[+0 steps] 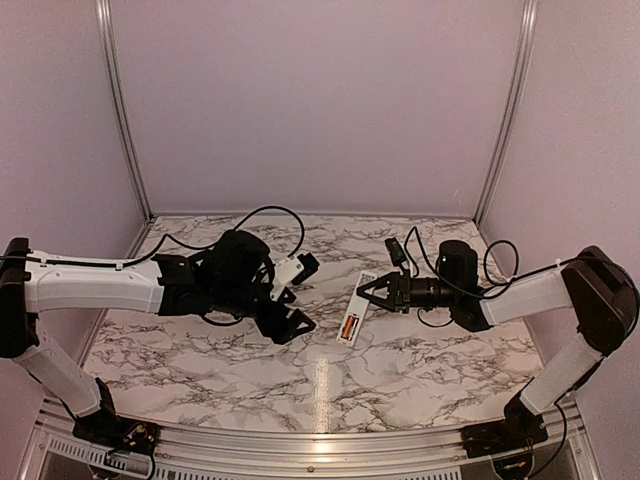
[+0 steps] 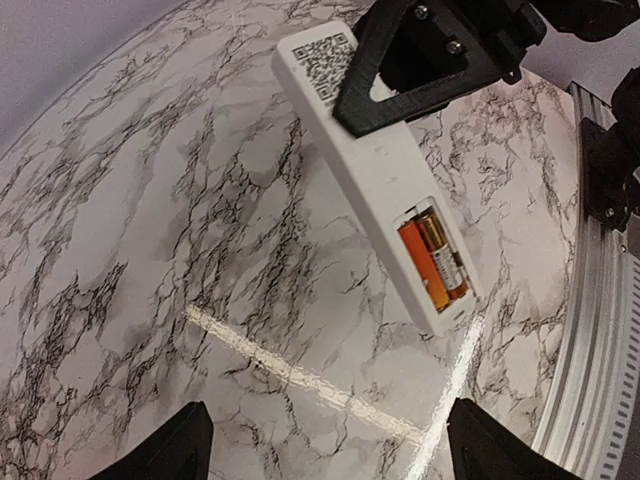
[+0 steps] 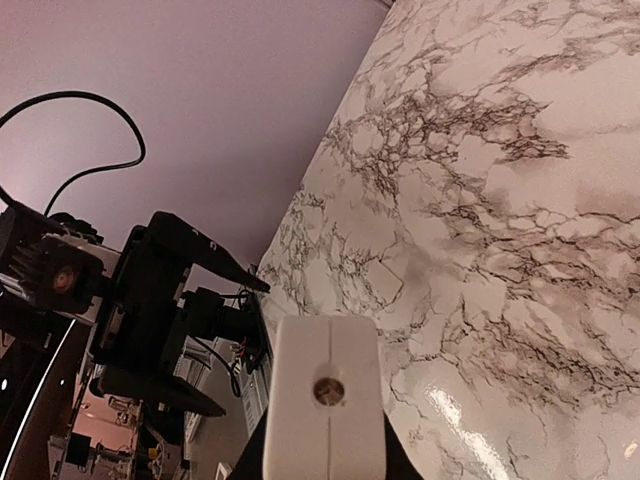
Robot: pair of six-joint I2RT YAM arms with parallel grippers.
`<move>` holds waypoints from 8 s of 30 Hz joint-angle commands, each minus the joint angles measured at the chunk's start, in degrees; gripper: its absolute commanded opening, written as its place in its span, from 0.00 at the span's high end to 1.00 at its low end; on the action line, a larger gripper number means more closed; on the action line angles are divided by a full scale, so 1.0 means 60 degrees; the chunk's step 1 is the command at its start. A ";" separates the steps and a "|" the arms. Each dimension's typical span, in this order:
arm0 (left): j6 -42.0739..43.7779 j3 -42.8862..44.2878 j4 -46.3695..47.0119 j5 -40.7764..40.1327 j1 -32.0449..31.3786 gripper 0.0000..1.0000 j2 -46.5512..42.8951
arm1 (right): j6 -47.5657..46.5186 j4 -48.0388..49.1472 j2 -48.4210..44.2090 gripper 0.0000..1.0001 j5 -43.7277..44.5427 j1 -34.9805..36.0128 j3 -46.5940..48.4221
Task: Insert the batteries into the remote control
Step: Press the battery in the battery compartment, then pass from the right arm to the left, then place the remote control without the battery cover at the center of the board, then pick up the battery cover from the center of the board, then place the battery cover on the remote control without the battery cover.
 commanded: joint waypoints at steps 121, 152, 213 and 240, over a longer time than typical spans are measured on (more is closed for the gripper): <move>-0.1443 0.3431 -0.1350 -0.0362 -0.0510 0.73 0.3354 | -0.0504 -0.1776 -0.2196 0.32 0.2078 -0.0085 -0.0409; 0.3345 0.6404 -0.6438 0.0216 -0.0993 0.34 0.6288 | -0.2892 -0.4118 -0.5805 0.01 0.4583 -0.0659 -0.1000; 0.5135 0.0957 -0.3774 0.0397 0.1435 0.73 0.2435 | -0.3256 -0.2516 -0.4566 0.15 0.2104 -0.0660 -0.1217; 0.2923 0.3549 -0.5698 -0.0210 -0.0637 0.67 0.3476 | -0.3567 -0.3669 -0.4052 0.15 0.2417 -0.0798 -0.0886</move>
